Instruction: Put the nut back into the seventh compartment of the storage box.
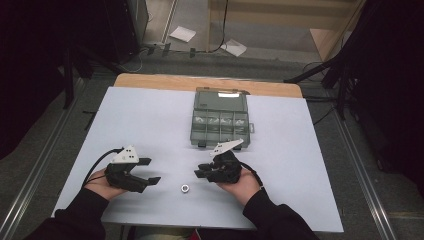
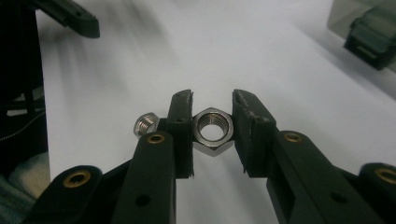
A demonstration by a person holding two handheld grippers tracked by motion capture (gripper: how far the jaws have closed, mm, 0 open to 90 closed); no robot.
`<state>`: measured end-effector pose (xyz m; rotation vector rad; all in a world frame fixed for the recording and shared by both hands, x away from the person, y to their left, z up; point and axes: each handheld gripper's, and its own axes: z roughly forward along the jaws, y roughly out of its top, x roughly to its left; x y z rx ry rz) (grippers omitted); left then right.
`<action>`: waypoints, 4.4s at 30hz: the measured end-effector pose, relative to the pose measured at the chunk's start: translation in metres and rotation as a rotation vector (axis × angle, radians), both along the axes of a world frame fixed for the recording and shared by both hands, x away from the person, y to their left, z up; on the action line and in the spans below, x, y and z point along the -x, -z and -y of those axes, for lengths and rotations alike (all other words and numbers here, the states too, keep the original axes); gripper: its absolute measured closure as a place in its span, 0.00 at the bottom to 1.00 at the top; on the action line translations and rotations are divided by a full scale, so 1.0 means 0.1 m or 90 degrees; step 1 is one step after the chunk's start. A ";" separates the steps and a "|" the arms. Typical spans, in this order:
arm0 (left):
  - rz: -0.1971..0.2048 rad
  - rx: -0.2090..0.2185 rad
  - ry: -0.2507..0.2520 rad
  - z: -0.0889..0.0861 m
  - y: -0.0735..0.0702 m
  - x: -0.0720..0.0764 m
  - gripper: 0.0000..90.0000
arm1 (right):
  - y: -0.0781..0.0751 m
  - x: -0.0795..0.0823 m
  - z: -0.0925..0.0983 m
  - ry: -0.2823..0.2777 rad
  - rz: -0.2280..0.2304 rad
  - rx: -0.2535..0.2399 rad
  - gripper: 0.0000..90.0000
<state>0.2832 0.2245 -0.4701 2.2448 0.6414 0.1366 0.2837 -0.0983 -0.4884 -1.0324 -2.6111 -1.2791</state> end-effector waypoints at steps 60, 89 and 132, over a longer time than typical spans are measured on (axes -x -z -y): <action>-0.008 -0.003 -0.016 -0.06 0.03 0.02 0.27 | -0.29 -0.43 0.48 0.123 -0.005 -0.031 0.79; -0.005 -0.004 -0.024 -0.10 0.03 0.05 0.27 | -0.31 -0.60 0.63 0.170 -0.003 -0.025 0.79; -0.007 -0.007 -0.027 -0.12 0.05 0.06 0.27 | -0.11 -0.88 0.69 0.232 -0.001 0.024 0.79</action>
